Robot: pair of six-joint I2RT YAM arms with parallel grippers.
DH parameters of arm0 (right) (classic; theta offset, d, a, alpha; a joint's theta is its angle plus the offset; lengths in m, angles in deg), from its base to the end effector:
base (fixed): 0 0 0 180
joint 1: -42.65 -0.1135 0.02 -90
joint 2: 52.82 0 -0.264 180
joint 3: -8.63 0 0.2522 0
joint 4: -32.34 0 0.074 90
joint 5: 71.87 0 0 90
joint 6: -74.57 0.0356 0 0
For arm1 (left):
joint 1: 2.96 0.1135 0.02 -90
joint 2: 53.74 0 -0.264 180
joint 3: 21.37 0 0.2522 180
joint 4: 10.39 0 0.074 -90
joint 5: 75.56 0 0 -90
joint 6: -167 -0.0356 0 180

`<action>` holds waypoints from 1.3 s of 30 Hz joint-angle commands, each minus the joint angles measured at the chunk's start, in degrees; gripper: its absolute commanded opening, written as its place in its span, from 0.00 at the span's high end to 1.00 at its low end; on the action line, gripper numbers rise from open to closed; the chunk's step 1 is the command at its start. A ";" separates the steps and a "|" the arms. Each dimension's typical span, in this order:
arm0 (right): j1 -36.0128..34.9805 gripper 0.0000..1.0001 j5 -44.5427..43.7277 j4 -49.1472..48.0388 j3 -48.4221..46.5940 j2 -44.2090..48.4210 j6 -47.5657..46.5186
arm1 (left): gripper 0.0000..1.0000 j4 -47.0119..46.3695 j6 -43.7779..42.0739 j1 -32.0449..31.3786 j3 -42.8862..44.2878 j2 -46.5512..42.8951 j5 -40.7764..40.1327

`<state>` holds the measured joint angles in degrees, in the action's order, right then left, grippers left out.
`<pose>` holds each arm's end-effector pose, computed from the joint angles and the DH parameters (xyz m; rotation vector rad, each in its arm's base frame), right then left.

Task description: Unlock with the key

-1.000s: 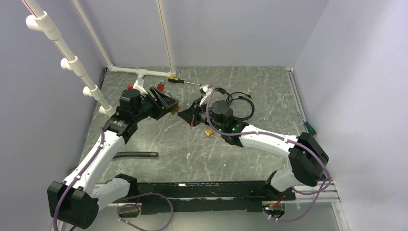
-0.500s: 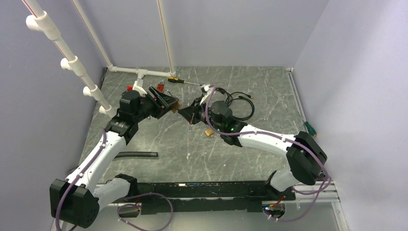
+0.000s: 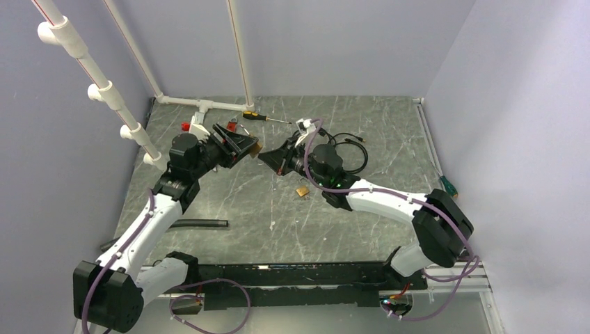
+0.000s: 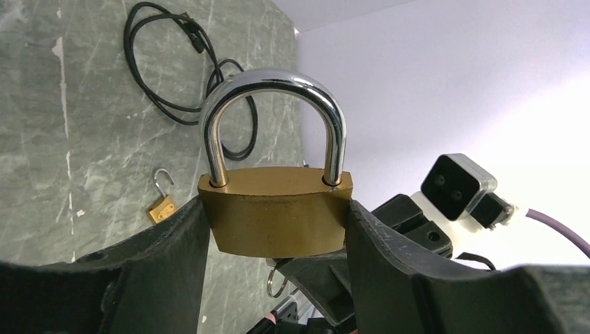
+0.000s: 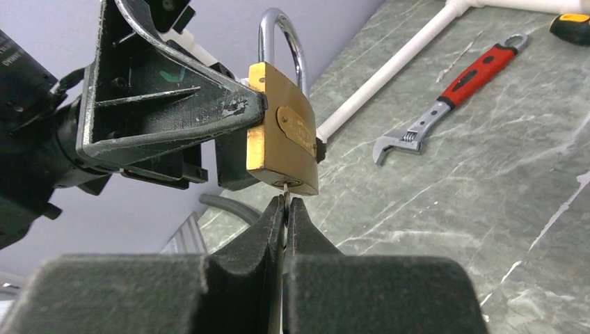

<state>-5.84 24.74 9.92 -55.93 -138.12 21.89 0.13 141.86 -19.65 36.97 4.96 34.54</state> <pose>0.2246 0.2600 0.2905 -0.2636 1.6663 1.2518 0.2269 -0.0808 0.3172 -0.5302 1.8793 -1.3017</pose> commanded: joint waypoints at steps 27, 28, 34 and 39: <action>12.36 1.00 27.37 -46.73 -0.49 -14.06 47.10 | 1.00 -19.43 -5.01 -1.51 -1.68 -8.28 16.85; 12.37 1.00 28.43 -47.95 -1.24 -15.60 48.15 | 1.00 -18.72 -5.55 -1.51 -1.43 -8.33 16.96; 12.71 1.00 29.90 -48.25 -1.20 -16.33 47.62 | 1.00 -10.78 -9.59 -1.51 1.69 -8.52 16.49; 12.97 0.98 30.57 -41.62 0.31 -12.85 41.68 | 1.00 -3.88 -13.04 -1.51 3.69 -9.65 13.79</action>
<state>5.70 58.90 -33.75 -54.36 -154.75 66.20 -4.73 133.03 -19.63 36.01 -1.03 42.03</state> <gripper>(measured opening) 0.012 0.648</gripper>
